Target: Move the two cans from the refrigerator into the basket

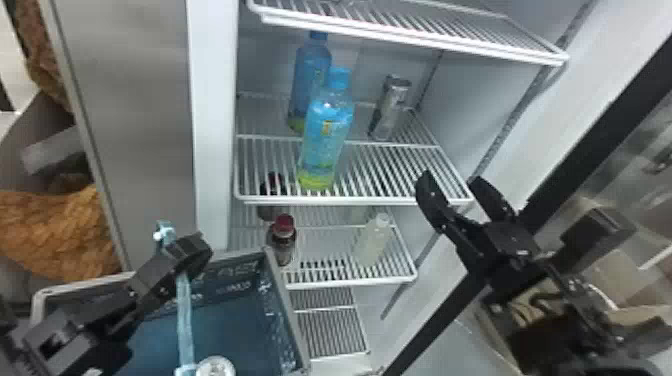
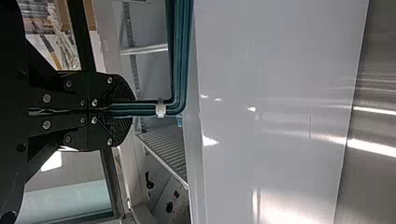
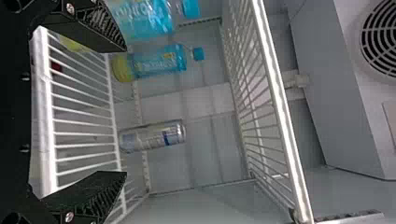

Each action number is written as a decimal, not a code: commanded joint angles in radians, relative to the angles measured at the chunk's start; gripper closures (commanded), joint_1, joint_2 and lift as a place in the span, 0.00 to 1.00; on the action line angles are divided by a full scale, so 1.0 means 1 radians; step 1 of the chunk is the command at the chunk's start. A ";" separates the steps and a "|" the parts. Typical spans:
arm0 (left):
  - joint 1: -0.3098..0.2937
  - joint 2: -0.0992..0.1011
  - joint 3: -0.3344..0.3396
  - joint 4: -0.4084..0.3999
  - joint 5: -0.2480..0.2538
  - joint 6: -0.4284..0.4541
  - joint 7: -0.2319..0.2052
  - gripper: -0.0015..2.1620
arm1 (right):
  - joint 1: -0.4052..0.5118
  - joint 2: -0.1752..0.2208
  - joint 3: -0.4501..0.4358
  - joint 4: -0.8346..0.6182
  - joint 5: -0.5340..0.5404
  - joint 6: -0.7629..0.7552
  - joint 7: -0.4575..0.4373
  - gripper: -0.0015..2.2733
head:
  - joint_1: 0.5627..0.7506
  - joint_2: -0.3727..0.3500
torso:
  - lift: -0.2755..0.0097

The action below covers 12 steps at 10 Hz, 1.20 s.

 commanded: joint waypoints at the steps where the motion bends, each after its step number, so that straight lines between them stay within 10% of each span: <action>1: -0.004 0.000 -0.001 0.006 0.000 -0.001 0.000 0.56 | -0.067 -0.002 -0.001 0.065 0.025 -0.014 -0.001 0.04 | 0.70 0.07 | 0.84; 12: -0.014 0.005 -0.021 0.024 0.006 -0.005 0.000 0.56 | -0.418 -0.022 0.094 0.423 0.147 -0.021 -0.037 0.04 | 0.67 0.08 | 0.84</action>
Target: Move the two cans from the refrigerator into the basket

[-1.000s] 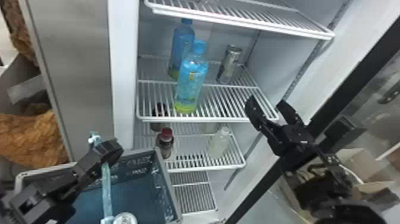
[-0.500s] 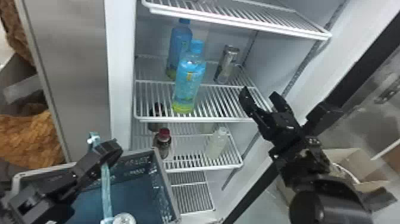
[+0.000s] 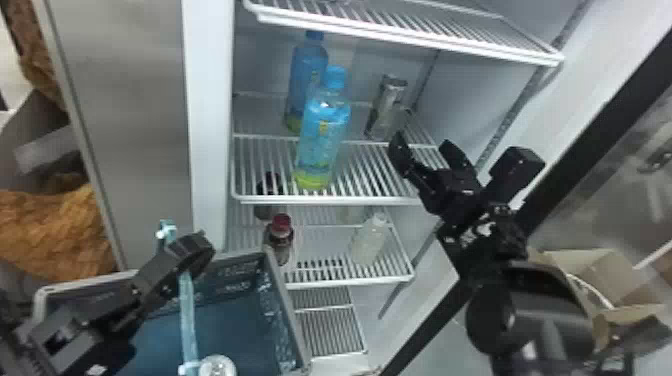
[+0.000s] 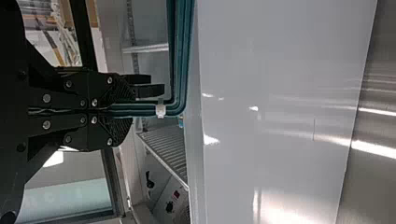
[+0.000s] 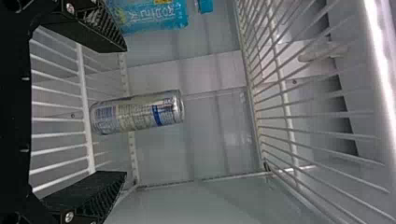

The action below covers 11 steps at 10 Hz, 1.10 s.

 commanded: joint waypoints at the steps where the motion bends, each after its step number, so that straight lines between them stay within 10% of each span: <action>1: 0.000 0.001 -0.004 0.004 0.004 0.000 0.000 0.56 | -0.051 -0.004 0.019 0.061 0.015 0.002 -0.009 0.04 | 0.64 0.09 | 0.84; 11: -0.007 0.007 -0.018 0.019 0.010 -0.005 0.001 0.56 | -0.312 -0.021 0.085 0.356 0.073 0.037 -0.054 0.05 | 0.50 0.12 | 0.84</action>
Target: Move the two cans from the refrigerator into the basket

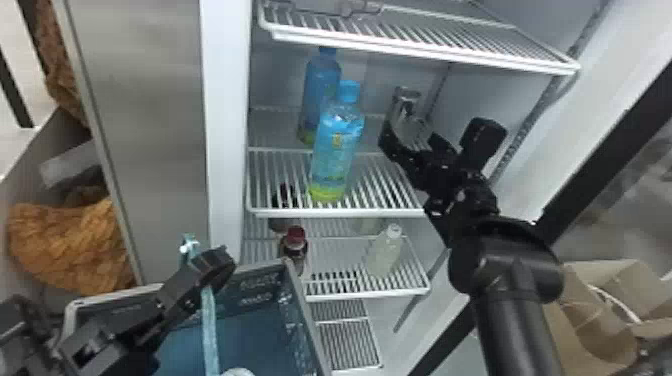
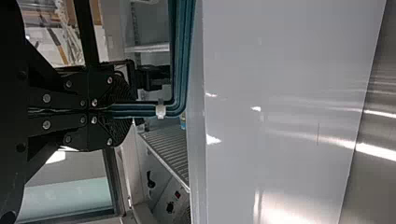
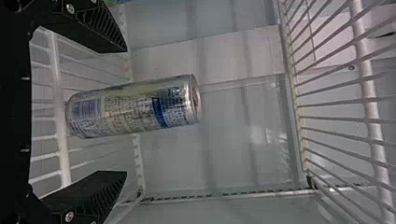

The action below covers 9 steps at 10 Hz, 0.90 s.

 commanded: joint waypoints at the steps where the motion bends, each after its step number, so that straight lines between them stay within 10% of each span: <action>1: -0.003 0.000 -0.004 0.004 0.002 0.000 0.000 0.56 | -0.049 -0.002 0.012 0.062 0.006 0.004 -0.004 0.05 | 0.48 0.12 | 0.84; 9: -0.012 0.003 -0.010 0.013 0.002 -0.003 0.000 0.56 | -0.216 -0.016 0.080 0.259 0.022 0.011 -0.016 0.04 | 0.37 0.16 | 0.84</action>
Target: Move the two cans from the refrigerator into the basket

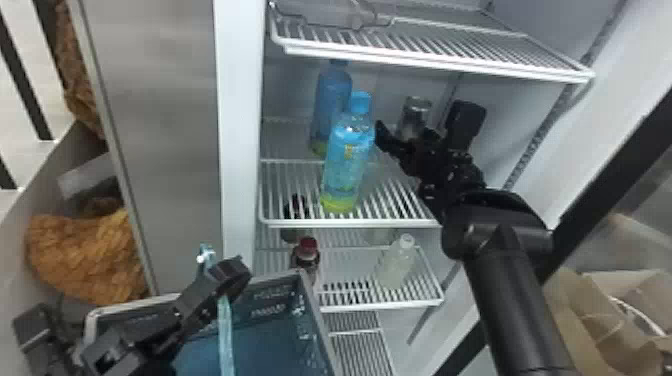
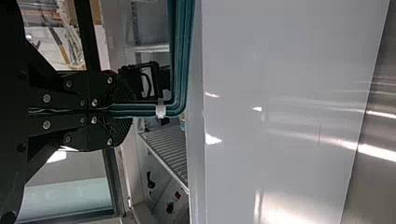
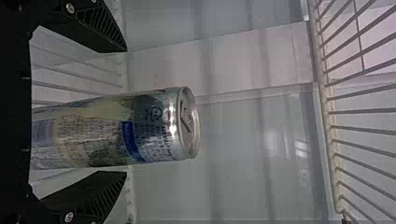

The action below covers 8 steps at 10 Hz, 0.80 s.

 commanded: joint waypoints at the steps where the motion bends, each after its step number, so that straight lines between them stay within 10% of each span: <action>1: 0.000 0.001 0.000 0.000 0.002 0.000 0.000 0.56 | -0.011 -0.001 0.000 0.009 -0.005 0.034 0.000 0.04 | 0.36 0.16 | 0.84; 3: 0.000 0.001 0.000 0.003 0.002 -0.002 0.000 0.56 | -0.021 -0.001 0.000 0.016 -0.001 0.054 -0.006 0.12 | 0.37 0.17 | 0.84; 5: 0.000 0.001 0.000 0.003 0.004 -0.002 0.000 0.56 | -0.028 -0.004 0.000 0.014 0.023 0.059 -0.008 0.49 | 0.38 0.17 | 0.84; 8: 0.002 0.001 0.000 0.003 0.006 -0.002 0.000 0.56 | -0.008 -0.005 0.000 -0.018 0.051 0.044 -0.015 0.56 | 0.35 0.16 | 0.84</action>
